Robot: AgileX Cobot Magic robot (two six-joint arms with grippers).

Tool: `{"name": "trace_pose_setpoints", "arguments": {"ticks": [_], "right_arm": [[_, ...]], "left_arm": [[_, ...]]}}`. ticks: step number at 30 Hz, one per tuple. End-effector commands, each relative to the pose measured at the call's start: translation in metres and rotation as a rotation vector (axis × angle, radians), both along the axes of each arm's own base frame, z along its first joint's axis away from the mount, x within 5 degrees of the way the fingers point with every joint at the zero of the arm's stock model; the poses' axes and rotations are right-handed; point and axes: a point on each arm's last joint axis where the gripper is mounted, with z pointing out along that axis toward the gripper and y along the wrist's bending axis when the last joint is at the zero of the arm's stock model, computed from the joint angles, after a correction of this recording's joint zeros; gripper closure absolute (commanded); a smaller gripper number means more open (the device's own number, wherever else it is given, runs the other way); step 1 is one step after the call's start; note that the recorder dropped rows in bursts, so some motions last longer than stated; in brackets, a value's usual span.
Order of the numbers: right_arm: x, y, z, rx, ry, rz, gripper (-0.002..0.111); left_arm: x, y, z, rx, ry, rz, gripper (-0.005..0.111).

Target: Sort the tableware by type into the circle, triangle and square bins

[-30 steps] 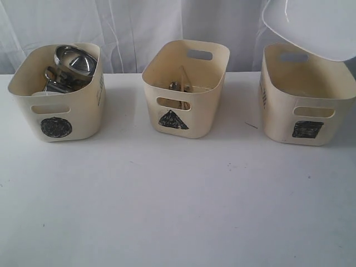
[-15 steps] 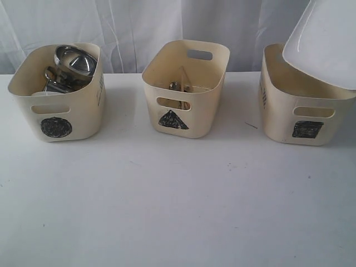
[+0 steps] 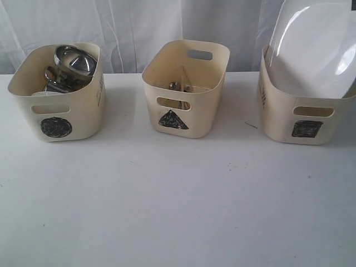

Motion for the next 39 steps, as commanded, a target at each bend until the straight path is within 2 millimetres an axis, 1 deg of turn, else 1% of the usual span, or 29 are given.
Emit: {"name": "trace_pose_setpoints", "arguments": {"ticks": [1, 4, 9, 11, 13, 16, 20, 22, 23, 25, 26, 29, 31, 33, 35, 36, 38, 39], "right_arm": [[0.002, 0.005, 0.008, 0.01, -0.027, 0.009, 0.108], [0.002, 0.01, 0.006, 0.026, -0.009, 0.044, 0.102], [0.002, 0.012, 0.006, 0.068, -0.004, 0.042, 0.082], [0.002, 0.012, 0.006, 0.095, -0.005, 0.03, 0.08], [0.002, 0.013, 0.005, 0.126, -0.002, 0.026, 0.08], [-0.001, 0.017, 0.008, 0.195, 0.006, 0.03, 0.08], [-0.008, 0.025, 0.024, 0.272, -0.021, 0.055, 0.081], [-0.015, 0.03, 0.034, 0.309, -0.032, 0.059, 0.085], [-0.019, 0.033, 0.041, 0.352, -0.036, 0.057, 0.09], [-0.027, 0.039, 0.052, 0.454, -0.039, 0.046, 0.104], [-0.031, 0.042, 0.058, 0.481, -0.045, 0.045, 0.108], [-0.042, 0.058, 0.076, 0.572, -0.111, 0.058, 0.108], [-0.053, 0.073, 0.088, 0.668, -0.202, 0.049, 0.108], [-0.066, 0.088, 0.1, 0.726, -0.315, -0.003, 0.108], [-0.086, 0.104, 0.11, 0.751, -0.437, -0.084, 0.108], [-0.103, 0.115, 0.116, 0.751, -0.502, -0.156, 0.108], [-0.131, 0.134, 0.126, 0.634, -0.555, -0.193, 0.108], [-0.148, 0.142, 0.129, 0.512, -0.569, -0.196, 0.108]], "left_arm": [[0.0, 0.0, -0.001, -0.008, -0.004, 0.001, 0.106], [0.0, 0.0, -0.001, -0.008, -0.004, 0.001, 0.106], [0.0, 0.0, -0.001, -0.008, -0.004, 0.001, 0.106], [0.0, 0.0, -0.001, -0.008, -0.004, 0.001, 0.106], [0.0, 0.0, -0.001, -0.008, -0.004, 0.001, 0.106], [0.0, 0.0, -0.001, -0.008, -0.004, 0.001, 0.106], [0.0, 0.0, -0.001, -0.008, -0.004, 0.001, 0.106], [0.0, 0.0, -0.001, -0.008, -0.004, 0.001, 0.106], [0.0, 0.0, -0.001, -0.008, -0.004, 0.001, 0.106], [0.0, 0.0, -0.001, -0.008, -0.004, 0.001, 0.106], [0.0, 0.0, -0.001, -0.008, -0.004, 0.001, 0.106], [0.0, 0.0, -0.001, -0.008, -0.004, 0.001, 0.106], [0.0, 0.0, -0.001, -0.008, -0.004, 0.001, 0.106], [0.0, 0.0, -0.001, -0.008, -0.004, 0.001, 0.106], [0.0, 0.0, -0.001, -0.008, -0.004, 0.001, 0.106], [0.0, 0.0, -0.001, -0.008, -0.004, 0.001, 0.106], [0.0, 0.0, -0.001, -0.008, -0.004, 0.001, 0.106], [0.0, 0.0, -0.001, -0.008, -0.004, 0.001, 0.106]]}}
